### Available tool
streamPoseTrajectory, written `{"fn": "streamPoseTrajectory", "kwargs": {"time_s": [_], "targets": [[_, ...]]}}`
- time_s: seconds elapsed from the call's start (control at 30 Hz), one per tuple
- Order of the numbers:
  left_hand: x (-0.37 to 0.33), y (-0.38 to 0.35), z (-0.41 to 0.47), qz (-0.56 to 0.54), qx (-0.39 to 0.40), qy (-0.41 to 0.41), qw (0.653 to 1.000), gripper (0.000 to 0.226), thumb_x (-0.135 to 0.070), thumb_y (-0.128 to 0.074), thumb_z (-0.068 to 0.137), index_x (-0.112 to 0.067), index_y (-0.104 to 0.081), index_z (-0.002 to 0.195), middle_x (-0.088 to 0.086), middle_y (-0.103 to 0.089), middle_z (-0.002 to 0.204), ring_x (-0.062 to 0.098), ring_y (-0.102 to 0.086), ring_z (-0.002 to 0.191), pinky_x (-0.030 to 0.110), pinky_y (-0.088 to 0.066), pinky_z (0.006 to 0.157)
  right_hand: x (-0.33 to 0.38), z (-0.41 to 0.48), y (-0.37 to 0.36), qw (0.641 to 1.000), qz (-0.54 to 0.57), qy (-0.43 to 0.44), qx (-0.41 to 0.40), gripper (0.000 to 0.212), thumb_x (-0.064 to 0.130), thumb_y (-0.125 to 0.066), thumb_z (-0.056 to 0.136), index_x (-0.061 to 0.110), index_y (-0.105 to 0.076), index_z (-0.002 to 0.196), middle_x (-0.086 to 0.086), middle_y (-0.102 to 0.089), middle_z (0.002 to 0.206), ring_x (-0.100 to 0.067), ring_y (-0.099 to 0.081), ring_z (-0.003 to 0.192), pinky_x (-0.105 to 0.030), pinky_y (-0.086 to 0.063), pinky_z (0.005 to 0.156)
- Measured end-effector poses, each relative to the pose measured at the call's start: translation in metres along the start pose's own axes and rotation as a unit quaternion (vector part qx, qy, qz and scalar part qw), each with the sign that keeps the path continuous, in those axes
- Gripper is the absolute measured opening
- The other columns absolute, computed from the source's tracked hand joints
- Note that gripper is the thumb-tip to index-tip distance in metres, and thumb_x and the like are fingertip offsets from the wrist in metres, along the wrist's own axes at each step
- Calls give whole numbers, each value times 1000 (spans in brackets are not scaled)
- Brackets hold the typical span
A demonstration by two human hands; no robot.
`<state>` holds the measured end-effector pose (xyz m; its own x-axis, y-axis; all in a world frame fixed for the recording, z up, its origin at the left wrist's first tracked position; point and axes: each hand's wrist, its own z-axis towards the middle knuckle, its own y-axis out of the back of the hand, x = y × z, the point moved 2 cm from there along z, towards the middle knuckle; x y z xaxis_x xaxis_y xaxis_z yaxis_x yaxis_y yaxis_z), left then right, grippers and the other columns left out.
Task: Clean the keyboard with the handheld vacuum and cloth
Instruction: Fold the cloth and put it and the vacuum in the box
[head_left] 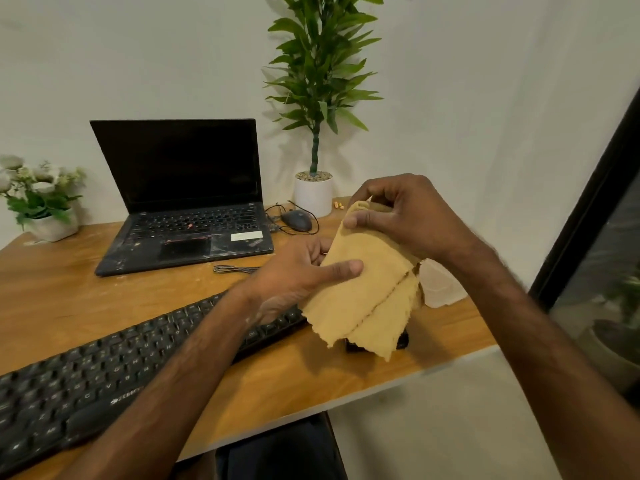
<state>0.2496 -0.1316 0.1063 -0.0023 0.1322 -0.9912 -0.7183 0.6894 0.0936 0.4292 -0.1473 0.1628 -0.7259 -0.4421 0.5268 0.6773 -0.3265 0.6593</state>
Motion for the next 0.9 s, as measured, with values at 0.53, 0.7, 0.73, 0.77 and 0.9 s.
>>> {"fn": "streamPoseTrajectory", "kwargs": {"time_s": [0.53, 0.7, 0.73, 0.77, 0.9], "targets": [[21, -11, -22, -72, -116, -31, 990, 51, -6, -73, 84, -15, -56, 132, 10, -74, 111, 23, -73, 97, 28, -60, 73, -29, -53, -38, 961, 191, -182, -83, 24, 44, -76, 81, 21, -76, 88, -4, -74, 83, -25, -70, 78, -53, -58, 75], [23, -7, -23, -89, -134, -15, 987, 52, -16, -74, 84, -15, -53, 132, 10, -76, 109, 27, -74, 96, 37, -63, 76, -25, -49, -34, 970, 173, -166, -45, 5, 24, -77, 85, 18, -76, 85, 3, -74, 81, -18, -70, 79, -41, -60, 74], [24, -7, -23, -78, -137, -14, 987, 51, -16, -74, 84, -14, -53, 130, 10, -76, 106, 27, -75, 94, 40, -63, 76, -24, -49, -35, 970, 169, -170, -37, 8, 26, -76, 85, 18, -76, 86, 4, -74, 84, -14, -70, 81, -34, -59, 74], [24, -7, -24, -67, -141, -14, 988, 49, -16, -74, 84, -14, -53, 129, 11, -77, 103, 28, -75, 92, 41, -63, 76, -22, -49, -36, 972, 159, -170, -30, 10, 29, -77, 84, 19, -75, 87, 6, -74, 86, -10, -69, 82, -28, -58, 74], [25, -8, -27, -46, -166, -10, 985, 49, -18, -74, 85, -13, -51, 127, 9, -77, 97, 25, -76, 85, 34, -63, 67, -13, -50, -40, 980, 131, -143, -36, 10, 28, -79, 83, 20, -73, 84, 10, -72, 90, -4, -66, 87, -25, -55, 75]]}}
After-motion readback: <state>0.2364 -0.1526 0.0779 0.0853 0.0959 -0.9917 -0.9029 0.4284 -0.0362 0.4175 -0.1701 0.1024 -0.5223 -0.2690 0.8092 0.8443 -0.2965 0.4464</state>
